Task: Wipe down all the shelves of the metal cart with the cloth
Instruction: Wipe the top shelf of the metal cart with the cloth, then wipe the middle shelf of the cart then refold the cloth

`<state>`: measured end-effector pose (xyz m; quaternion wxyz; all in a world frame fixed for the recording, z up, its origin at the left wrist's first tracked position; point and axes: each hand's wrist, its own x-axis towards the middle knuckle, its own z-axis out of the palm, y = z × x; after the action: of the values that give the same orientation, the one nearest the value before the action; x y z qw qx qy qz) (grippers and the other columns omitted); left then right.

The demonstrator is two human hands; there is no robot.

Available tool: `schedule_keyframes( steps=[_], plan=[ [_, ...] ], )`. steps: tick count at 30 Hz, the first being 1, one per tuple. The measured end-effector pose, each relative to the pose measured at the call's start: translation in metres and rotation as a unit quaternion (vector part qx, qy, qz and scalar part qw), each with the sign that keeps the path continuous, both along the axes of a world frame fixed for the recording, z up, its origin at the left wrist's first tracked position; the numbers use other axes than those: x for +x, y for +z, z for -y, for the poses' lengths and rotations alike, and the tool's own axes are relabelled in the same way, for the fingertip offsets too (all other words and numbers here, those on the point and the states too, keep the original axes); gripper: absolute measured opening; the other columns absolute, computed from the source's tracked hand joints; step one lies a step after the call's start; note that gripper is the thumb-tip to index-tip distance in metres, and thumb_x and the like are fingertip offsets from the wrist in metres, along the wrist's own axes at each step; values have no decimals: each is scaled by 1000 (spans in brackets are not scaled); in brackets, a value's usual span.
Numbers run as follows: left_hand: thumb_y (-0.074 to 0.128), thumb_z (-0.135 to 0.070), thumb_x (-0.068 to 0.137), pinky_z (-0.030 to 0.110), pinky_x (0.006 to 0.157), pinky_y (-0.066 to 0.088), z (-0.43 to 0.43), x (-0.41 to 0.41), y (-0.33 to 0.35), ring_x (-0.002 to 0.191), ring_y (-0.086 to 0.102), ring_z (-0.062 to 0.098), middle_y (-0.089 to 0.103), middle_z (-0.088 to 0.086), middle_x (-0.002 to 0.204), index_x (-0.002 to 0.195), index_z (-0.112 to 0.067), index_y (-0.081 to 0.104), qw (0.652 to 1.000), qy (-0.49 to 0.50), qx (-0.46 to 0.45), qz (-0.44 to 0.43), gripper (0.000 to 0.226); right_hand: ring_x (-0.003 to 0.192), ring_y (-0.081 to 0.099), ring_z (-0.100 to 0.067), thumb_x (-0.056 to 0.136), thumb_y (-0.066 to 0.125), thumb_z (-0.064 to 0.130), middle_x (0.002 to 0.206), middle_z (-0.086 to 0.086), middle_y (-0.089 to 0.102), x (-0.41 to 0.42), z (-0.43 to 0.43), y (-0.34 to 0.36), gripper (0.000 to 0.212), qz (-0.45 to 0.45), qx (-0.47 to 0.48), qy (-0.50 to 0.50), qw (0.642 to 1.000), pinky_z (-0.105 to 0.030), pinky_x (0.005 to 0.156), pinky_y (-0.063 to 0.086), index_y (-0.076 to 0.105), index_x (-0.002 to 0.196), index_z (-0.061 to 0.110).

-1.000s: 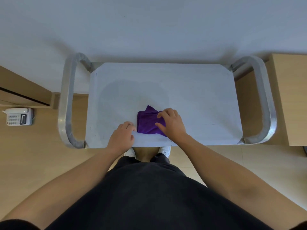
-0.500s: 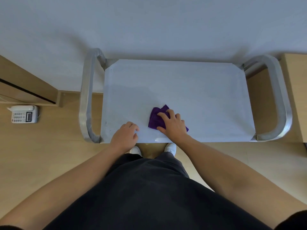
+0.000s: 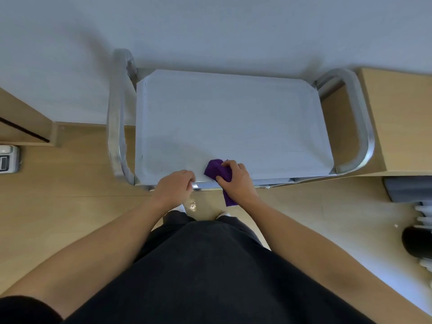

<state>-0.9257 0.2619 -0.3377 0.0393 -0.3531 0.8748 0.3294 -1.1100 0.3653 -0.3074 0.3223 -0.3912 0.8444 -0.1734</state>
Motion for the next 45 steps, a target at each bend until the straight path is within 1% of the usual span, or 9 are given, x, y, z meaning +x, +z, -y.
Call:
schedule_keyframes(
  steps=[4,11,19,22,27,32,38,42,45],
  plan=[
    [48,-17,95,33,74,50,-28,16,1,88,57,16,64,-5,101,104,-17,62,1000,23,4,7,17,94,55,-15,85,66,37,120,-1,50,15,-26,0,43,28,-2,35,999,-24,80,45,48,123,30],
    [43,-16,95,26,68,35,-101,47,-3,86,52,13,57,-8,99,105,-17,59,996,64,6,61,18,96,53,-12,84,66,39,122,2,50,41,-86,-15,44,61,-8,75,995,-24,80,44,48,124,32],
    [48,-14,94,29,68,40,-195,73,6,80,50,14,55,-6,91,102,-15,60,994,76,25,79,14,104,54,-17,84,66,38,124,0,54,59,-157,-27,43,79,-26,67,994,-28,84,46,51,123,30],
    [50,-16,93,34,74,50,-199,84,4,89,57,16,59,-6,98,104,-18,60,993,79,23,81,15,103,54,-16,85,66,39,123,0,53,68,-165,-28,43,79,-18,69,994,-27,82,47,50,124,30],
    [46,-16,93,32,73,49,-176,95,-5,93,57,15,57,-5,104,107,-18,60,993,79,18,91,19,105,54,-17,83,68,40,122,0,56,78,-148,-32,43,73,-20,33,997,-28,84,46,52,122,31],
    [45,-19,94,29,73,46,-137,96,-55,98,56,16,58,-4,108,110,-18,60,994,92,-14,62,22,105,53,-18,84,68,37,121,-3,54,88,-107,-69,44,60,-47,-6,997,-31,87,47,52,124,28],
    [49,-18,92,31,79,48,-94,78,-152,106,57,18,58,0,119,118,-15,60,990,122,-60,31,28,102,56,-19,87,66,33,125,-5,48,89,-45,-162,45,62,-83,-22,994,-28,86,47,51,129,25],
    [57,-12,87,34,72,47,-53,69,-221,94,59,25,59,6,108,108,-10,61,978,130,-160,-2,21,102,57,-25,88,65,32,125,-7,47,69,14,-231,44,-14,-139,5,990,-36,84,53,51,129,24],
    [58,-12,88,37,69,48,-24,65,-262,91,60,29,60,10,106,103,-6,61,964,130,-231,-30,16,110,49,-28,91,62,34,126,-8,47,53,55,-271,43,-78,-162,37,983,-37,87,49,51,131,23]
  ],
)
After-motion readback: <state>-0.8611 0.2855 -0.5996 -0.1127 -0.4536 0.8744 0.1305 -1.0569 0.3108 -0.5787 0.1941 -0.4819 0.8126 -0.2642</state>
